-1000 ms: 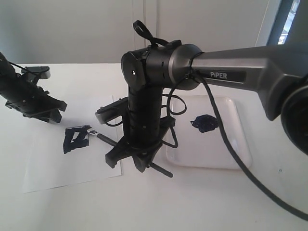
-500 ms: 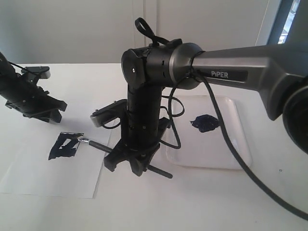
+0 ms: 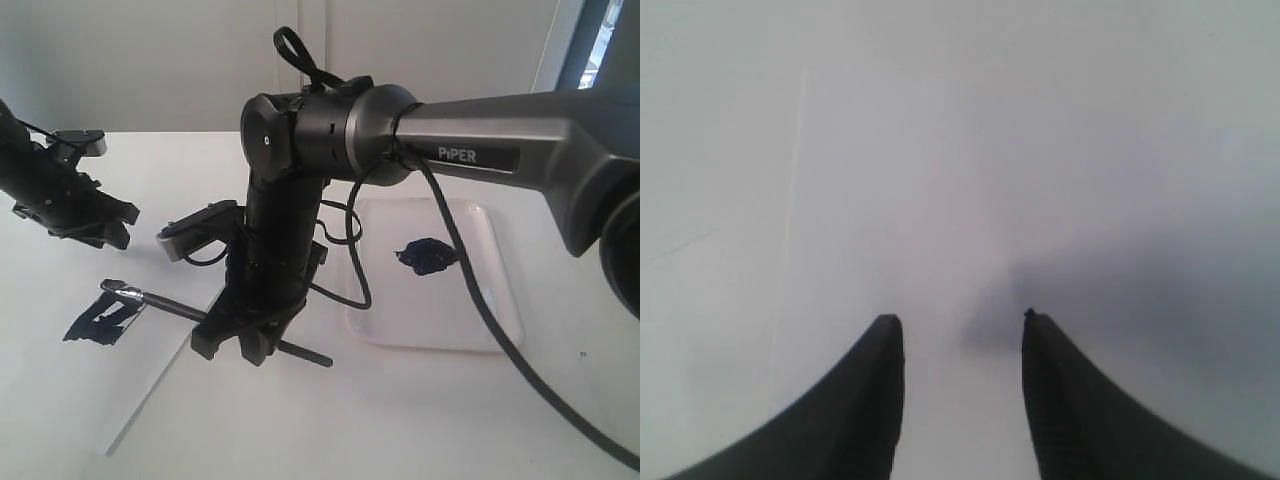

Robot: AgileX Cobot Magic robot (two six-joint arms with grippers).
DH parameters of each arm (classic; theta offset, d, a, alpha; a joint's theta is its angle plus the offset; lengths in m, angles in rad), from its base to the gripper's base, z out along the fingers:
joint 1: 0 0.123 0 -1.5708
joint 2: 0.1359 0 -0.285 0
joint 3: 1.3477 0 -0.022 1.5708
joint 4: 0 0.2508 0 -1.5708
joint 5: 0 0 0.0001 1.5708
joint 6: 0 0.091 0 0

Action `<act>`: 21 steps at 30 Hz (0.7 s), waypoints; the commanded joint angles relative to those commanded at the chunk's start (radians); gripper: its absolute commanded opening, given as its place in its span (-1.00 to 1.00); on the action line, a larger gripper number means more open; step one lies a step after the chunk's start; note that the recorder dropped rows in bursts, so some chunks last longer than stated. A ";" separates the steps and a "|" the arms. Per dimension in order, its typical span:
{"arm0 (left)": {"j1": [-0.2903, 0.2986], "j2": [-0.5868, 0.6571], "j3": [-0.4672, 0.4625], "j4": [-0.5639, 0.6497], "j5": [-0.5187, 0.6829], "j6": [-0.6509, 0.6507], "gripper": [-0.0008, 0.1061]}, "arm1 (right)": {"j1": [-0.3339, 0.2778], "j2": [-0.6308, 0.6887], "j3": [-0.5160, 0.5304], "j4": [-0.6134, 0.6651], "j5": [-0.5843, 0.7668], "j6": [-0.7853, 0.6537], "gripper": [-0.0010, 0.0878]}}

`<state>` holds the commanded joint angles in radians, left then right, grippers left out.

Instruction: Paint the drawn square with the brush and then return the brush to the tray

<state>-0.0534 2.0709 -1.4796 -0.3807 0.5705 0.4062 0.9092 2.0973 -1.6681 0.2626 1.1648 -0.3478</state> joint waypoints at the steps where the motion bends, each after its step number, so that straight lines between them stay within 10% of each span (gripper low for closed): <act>1: 0.000 0.000 0.000 -0.011 0.016 -0.003 -0.16 | 0.004 0.000 0.000 -0.004 0.005 0.002 -0.98; 21: -0.002 0.062 0.000 -0.043 0.105 -0.019 -0.16 | 0.021 0.000 0.000 -0.084 0.038 0.086 -0.98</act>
<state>-0.0552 2.1331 -1.4796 -0.4232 0.6756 0.3872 0.9307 2.0973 -1.6681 0.1784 1.2024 -0.2619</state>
